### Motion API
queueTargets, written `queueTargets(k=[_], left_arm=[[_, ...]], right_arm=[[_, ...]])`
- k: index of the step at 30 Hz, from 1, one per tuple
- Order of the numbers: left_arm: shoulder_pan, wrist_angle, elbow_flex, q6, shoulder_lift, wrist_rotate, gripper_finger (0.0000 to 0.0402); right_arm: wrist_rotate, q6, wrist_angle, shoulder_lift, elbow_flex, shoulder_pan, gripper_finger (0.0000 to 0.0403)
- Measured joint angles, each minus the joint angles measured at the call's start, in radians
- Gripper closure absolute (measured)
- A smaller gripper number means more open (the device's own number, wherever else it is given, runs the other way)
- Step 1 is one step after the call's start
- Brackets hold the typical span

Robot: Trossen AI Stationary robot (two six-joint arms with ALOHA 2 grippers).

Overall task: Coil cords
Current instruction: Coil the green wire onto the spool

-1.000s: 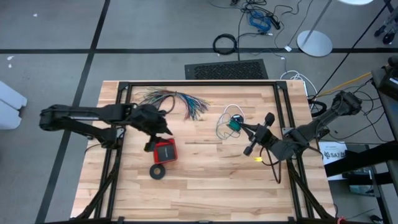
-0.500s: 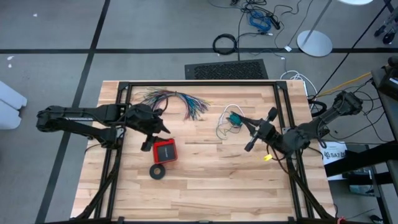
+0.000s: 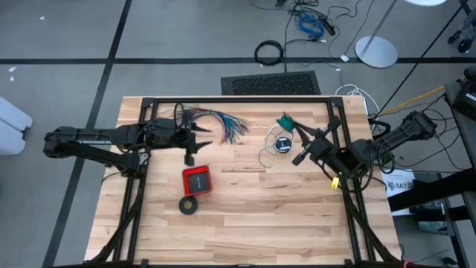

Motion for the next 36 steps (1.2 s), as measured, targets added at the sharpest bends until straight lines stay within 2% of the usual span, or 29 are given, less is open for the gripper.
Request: queueTargets(k=[8,16,27,32,36], left_arm=[[0.051,0.242,0.000,0.167,0.007,-0.183,0.0226],[0.124,0.323,0.000,0.280,0.006,-0.197,0.0226],[0.140,0.329,0.000,0.279,0.007,-0.188,0.0226],[0.140,0.335,0.002,0.208,0.036,-0.183,0.0226],[0.141,0.338,0.002,0.028,0.097,-0.103,0.0226]], right_arm=[[-0.006,-0.119,0.114,0.000,0.000,-0.076,0.0403],[-0.026,-0.194,0.103,0.000,0.000,-0.115,0.0403],[-0.030,-0.219,0.088,0.000,0.000,-0.122,0.0403],[-0.032,-0.179,0.087,0.000,0.000,-0.122,0.0403],[-0.180,0.018,0.088,0.000,0.000,-0.145,0.0403]])
